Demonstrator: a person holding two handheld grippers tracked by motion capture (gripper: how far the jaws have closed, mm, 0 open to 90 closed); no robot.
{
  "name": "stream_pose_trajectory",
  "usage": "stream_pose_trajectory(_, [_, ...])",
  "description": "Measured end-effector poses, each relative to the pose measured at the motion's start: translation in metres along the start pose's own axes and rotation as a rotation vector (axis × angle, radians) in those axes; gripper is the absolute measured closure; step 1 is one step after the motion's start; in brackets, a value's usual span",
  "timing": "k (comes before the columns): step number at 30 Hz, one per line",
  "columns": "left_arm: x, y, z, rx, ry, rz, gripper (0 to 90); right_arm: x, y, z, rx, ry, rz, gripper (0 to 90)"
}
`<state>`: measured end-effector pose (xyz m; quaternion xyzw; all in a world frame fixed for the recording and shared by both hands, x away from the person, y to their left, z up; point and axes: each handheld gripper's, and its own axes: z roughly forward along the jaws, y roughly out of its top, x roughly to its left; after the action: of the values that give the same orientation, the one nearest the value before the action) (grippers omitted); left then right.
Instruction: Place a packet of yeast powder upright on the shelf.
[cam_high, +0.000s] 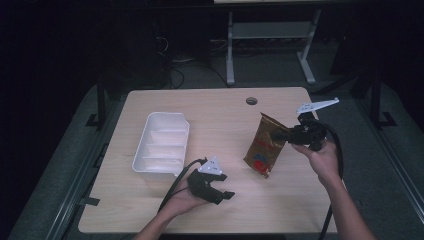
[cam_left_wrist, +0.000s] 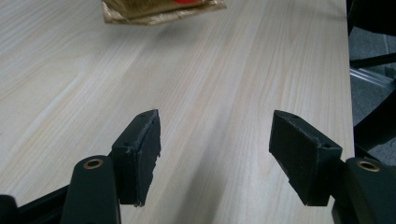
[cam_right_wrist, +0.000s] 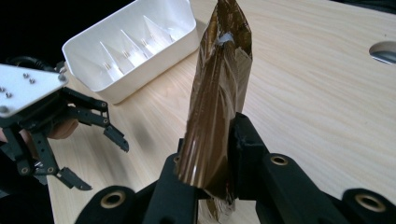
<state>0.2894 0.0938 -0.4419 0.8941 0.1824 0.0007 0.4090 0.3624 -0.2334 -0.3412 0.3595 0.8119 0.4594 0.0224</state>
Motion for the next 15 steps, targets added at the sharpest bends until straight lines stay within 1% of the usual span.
stream_pose_trajectory(2, [-0.001,-0.002,-0.001,-0.002,0.001,0.0,32.4,0.0,0.002,0.0,0.001,0.0,-0.002,81.1])
stream_pose_trajectory(7, [-0.005,-0.01,-0.004,0.0,-0.001,-0.001,30.7,0.001,0.015,0.007,0.013,-0.003,-0.022,81.1])
stream_pose_trajectory(10, [-0.006,-0.012,-0.005,0.0,-0.002,0.002,30.1,0.001,0.019,0.009,0.01,0.001,-0.018,81.1])
stream_pose_trajectory(15, [-0.011,-0.016,-0.011,0.001,-0.007,0.016,29.8,0.003,0.033,0.019,0.009,0.017,-0.041,81.1])
